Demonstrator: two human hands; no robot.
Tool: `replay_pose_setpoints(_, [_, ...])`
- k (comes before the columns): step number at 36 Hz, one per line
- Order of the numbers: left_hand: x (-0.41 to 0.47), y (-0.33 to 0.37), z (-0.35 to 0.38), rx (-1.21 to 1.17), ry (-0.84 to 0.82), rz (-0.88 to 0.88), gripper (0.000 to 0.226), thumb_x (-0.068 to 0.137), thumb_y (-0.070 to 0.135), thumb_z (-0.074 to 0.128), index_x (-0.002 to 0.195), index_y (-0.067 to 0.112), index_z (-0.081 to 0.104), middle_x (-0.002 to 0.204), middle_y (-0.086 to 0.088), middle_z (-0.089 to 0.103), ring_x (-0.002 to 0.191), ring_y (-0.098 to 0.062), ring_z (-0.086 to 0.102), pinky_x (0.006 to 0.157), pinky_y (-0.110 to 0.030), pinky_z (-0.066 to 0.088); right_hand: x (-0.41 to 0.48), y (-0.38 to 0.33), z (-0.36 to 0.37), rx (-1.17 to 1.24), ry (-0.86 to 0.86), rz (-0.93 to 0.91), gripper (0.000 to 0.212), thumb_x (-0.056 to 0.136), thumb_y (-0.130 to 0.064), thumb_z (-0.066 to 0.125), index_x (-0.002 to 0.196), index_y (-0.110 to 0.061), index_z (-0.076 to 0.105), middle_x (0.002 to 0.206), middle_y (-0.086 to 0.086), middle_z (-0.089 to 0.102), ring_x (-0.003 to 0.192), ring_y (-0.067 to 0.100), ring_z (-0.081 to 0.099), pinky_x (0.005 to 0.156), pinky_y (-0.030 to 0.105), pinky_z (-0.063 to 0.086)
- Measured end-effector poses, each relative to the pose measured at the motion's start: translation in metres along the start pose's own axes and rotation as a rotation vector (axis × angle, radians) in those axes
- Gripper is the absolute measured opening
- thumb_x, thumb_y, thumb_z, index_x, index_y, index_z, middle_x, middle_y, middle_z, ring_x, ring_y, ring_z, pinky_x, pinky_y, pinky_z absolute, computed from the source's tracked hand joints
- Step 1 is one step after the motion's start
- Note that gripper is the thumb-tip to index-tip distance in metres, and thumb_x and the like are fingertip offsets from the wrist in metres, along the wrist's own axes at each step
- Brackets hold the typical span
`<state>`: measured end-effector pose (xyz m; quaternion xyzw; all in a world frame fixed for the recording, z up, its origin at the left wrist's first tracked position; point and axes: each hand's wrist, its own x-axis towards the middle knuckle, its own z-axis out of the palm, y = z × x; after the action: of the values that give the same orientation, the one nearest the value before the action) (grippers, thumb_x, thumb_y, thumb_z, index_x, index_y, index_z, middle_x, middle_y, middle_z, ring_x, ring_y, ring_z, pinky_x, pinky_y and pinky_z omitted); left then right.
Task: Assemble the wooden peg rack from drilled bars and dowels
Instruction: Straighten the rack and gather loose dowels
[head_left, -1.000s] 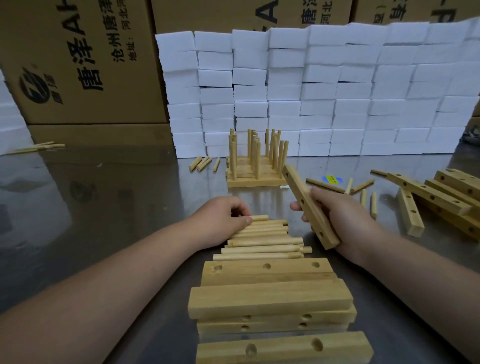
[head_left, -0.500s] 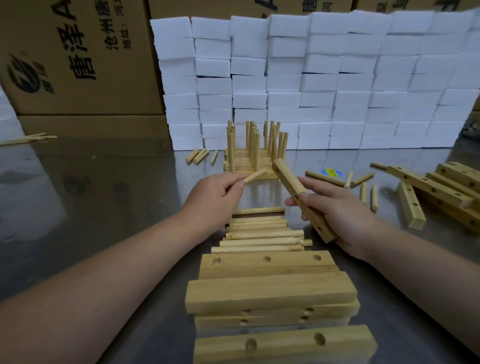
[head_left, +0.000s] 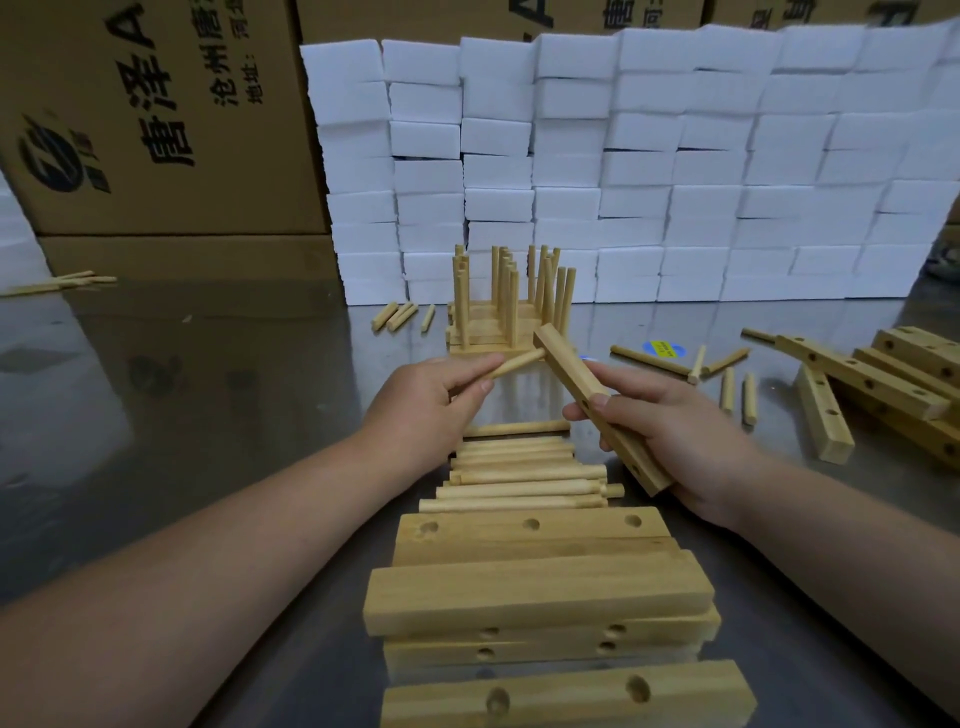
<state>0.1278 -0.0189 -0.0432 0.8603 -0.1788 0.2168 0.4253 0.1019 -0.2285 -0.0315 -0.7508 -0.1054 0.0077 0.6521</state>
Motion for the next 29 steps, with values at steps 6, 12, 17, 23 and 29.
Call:
replay_pose_setpoints(6, [0.0008,0.0012,0.0007,0.129,0.013,0.028,0.031,0.094,0.024,0.051,0.123,0.027,0.059,0.070,0.019,0.049,0.061,0.002,0.046,0.056,-0.015,0.033,-0.0029,-0.0029,0.0019,-0.009,-0.015,-0.009,0.035,0.092,-0.013,0.051,0.124,-0.028,0.057,0.085,-0.002,0.072,0.061,0.002,0.052,0.056,0.012,0.044])
replay_pose_setpoints(12, [0.0007,0.0051,-0.0004,0.189,0.012,0.021,0.009,0.094,0.027,0.049,0.093,0.032,0.056,0.062,0.010,0.049,0.052,-0.003,0.044,0.049,-0.021,0.030,-0.0045,-0.0036,0.0012,-0.128,-0.009,-0.046,0.036,0.094,-0.021,0.050,0.126,-0.037,0.054,0.071,-0.005,0.068,0.062,0.002,0.052,0.066,0.020,0.045])
replay_pose_setpoints(17, [0.0004,0.0084,-0.0034,0.202,0.024,0.061,0.019,0.094,0.023,0.050,0.105,0.021,0.064,0.065,0.012,0.048,0.057,-0.001,0.044,0.052,-0.016,0.030,-0.0056,-0.0041,0.0006,-0.138,-0.020,-0.037,0.035,0.093,-0.025,0.050,0.122,-0.045,0.055,0.065,-0.006,0.062,0.061,0.010,0.054,0.059,0.027,0.047])
replay_pose_setpoints(23, [-0.0004,0.0095,-0.0045,0.193,0.047,0.084,0.023,0.094,0.019,0.051,0.111,0.015,0.066,0.079,0.000,0.060,0.068,-0.004,0.048,0.062,-0.015,0.037,-0.0061,-0.0050,-0.0002,-0.182,-0.019,-0.057,0.036,0.092,-0.025,0.052,0.120,-0.047,0.054,0.064,-0.006,0.060,0.062,0.007,0.050,0.068,0.032,0.047])
replay_pose_setpoints(29, [0.0004,0.0098,-0.0051,0.128,0.002,0.016,0.019,0.094,0.020,0.050,0.098,0.017,0.068,0.081,-0.012,0.064,0.064,-0.007,0.050,0.054,-0.012,0.037,-0.0072,-0.0037,-0.0018,-0.247,-0.016,-0.064,0.036,0.091,-0.024,0.053,0.125,-0.038,0.056,0.062,-0.009,0.060,0.053,0.004,0.045,0.054,0.014,0.044])
